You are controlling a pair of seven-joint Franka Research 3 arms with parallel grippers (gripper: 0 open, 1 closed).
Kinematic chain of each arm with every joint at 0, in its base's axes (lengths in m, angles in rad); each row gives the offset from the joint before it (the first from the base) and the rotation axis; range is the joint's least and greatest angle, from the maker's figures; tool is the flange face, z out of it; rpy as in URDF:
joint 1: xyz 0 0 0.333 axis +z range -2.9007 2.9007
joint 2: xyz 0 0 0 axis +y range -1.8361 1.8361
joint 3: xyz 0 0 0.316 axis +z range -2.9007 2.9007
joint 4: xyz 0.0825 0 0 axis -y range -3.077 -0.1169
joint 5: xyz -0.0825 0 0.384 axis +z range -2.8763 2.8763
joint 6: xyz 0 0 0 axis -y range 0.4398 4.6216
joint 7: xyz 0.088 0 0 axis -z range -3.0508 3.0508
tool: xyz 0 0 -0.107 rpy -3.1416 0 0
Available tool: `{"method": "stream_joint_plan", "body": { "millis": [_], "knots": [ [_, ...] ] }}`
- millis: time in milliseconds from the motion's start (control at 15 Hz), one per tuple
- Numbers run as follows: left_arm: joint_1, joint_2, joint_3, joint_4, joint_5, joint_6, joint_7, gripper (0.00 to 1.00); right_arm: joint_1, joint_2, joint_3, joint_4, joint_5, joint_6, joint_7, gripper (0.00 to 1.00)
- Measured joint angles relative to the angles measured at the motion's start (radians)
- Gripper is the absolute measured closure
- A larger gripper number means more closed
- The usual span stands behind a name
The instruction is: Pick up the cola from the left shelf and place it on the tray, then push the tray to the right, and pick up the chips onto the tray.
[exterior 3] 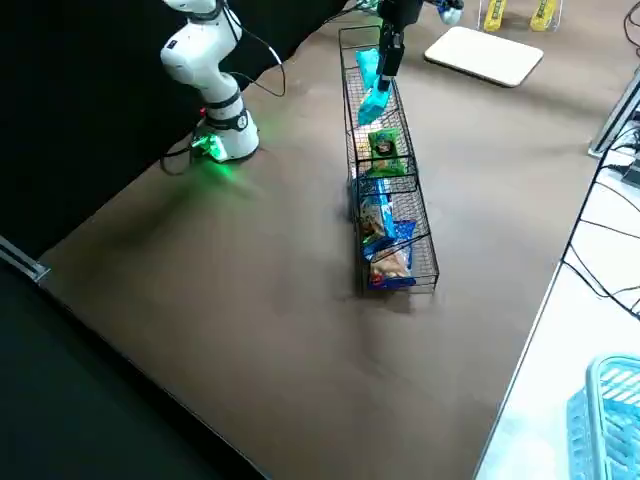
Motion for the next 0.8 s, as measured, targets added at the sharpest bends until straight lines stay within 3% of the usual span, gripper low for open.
{"method": "stream_joint_plan", "body": {
  "millis": [200, 467, 667, 800],
  "knots": [
    [-0.005, -0.013, -0.010, 0.128, -0.001, -0.117, -0.018, 0.68, 0.000, 0.009, 0.000, -0.001, 0.000, 0.002, 0.000, 0.44],
    [-0.012, -0.006, -0.070, 0.214, -0.016, -0.184, -0.126, 0.68, 0.000, 0.017, 0.000, -0.001, -0.002, 0.008, 0.000, 0.52],
    [-0.016, 0.012, -0.145, 0.270, -0.029, -0.225, -0.281, 0.68, 0.000, 0.017, 0.000, -0.001, -0.003, 0.008, -0.001, 0.56],
    [-0.017, 0.021, -0.216, 0.291, -0.031, -0.246, -0.400, 0.68, -0.001, 0.016, -0.001, -0.001, -0.005, 0.008, -0.001, 0.66]
  ]
}}
